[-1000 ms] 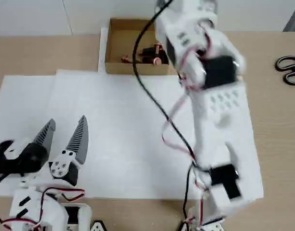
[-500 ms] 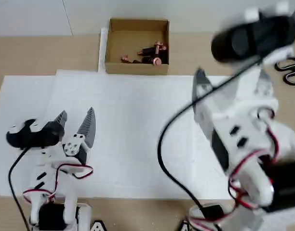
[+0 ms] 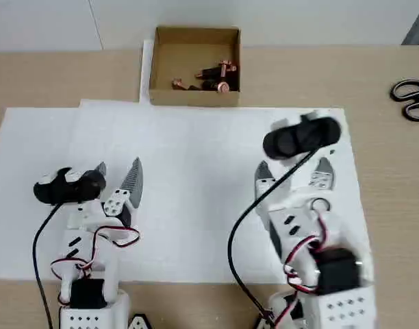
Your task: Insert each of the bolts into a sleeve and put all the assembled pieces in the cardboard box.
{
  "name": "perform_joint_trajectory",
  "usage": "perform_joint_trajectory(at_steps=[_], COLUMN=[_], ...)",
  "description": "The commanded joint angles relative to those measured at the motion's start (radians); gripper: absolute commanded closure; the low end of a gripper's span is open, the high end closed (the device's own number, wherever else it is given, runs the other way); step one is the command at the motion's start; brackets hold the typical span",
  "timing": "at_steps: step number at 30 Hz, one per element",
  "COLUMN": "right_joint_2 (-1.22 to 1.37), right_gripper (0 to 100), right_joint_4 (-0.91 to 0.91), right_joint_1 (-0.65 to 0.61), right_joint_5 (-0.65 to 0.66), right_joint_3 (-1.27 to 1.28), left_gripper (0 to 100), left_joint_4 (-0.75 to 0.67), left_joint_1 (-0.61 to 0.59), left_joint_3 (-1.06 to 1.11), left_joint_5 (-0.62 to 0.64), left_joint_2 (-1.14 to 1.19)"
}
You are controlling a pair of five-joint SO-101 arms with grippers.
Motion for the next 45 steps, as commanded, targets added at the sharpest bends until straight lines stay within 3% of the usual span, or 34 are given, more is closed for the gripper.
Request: perform_joint_trajectory(at_steps=[1, 8, 21, 31, 45], right_joint_2=[-0.101, -0.18, -0.321, -0.337, -0.337], right_gripper=[62.3, 62.3, 62.3, 62.3, 62.3], right_joint_4=[-0.357, -0.545, -0.498, -0.315, -0.312], right_joint_1=[0.012, 0.012, 0.012, 0.01, 0.008], right_joint_5=[-0.003, -0.003, -0.005, -0.005, -0.005], right_joint_3=[0.296, 0.557, 0.726, 0.726, 0.726], left_gripper=[77, 77, 77, 77, 77], left_joint_4=[-0.026, 0.063, 0.324, 0.324, 0.324], left_joint_1=[0.003, 0.003, -0.002, -0.003, -0.003], left_joint_3=[-0.002, -0.002, -0.002, -0.002, -0.002], left_joint_5=[0.0, 0.0, 0.0, 0.0, 0.0], left_joint_2=[-0.006, -0.008, -0.009, -0.009, -0.009])
